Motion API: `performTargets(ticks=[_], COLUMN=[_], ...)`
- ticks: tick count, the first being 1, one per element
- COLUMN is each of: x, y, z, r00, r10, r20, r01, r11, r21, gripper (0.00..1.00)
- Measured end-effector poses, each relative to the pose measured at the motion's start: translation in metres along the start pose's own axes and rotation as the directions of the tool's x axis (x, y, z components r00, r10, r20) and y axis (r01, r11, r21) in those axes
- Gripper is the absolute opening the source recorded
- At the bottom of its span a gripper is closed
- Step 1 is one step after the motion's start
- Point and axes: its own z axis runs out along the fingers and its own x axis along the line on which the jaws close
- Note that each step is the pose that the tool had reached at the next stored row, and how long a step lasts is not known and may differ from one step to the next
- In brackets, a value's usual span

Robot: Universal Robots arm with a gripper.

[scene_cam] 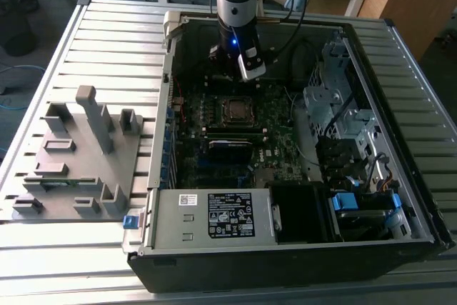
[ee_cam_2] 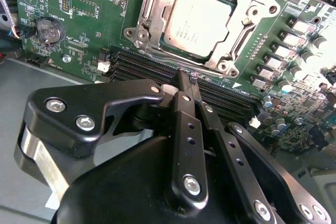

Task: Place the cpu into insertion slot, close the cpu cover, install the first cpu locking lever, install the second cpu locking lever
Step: 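Install the first cpu locking lever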

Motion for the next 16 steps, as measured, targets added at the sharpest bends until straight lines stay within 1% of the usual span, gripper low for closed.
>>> performTargets(ticks=[3, 6, 16], x=[0.0000, 0.0000, 0.0000], y=[0.0000, 0.0000, 0.0002], z=[0.0001, 0.0001, 0.0000], r00=[1.0000, 1.0000, 1.0000], r10=[0.001, 0.001, 0.000], r20=[-0.0062, -0.0069, -0.0059], r01=[-0.001, -0.001, 0.000], r11=[1.0000, 1.0000, 1.0000], r21=[0.0043, 0.0044, 0.0093], gripper=[0.10, 0.10, 0.10])
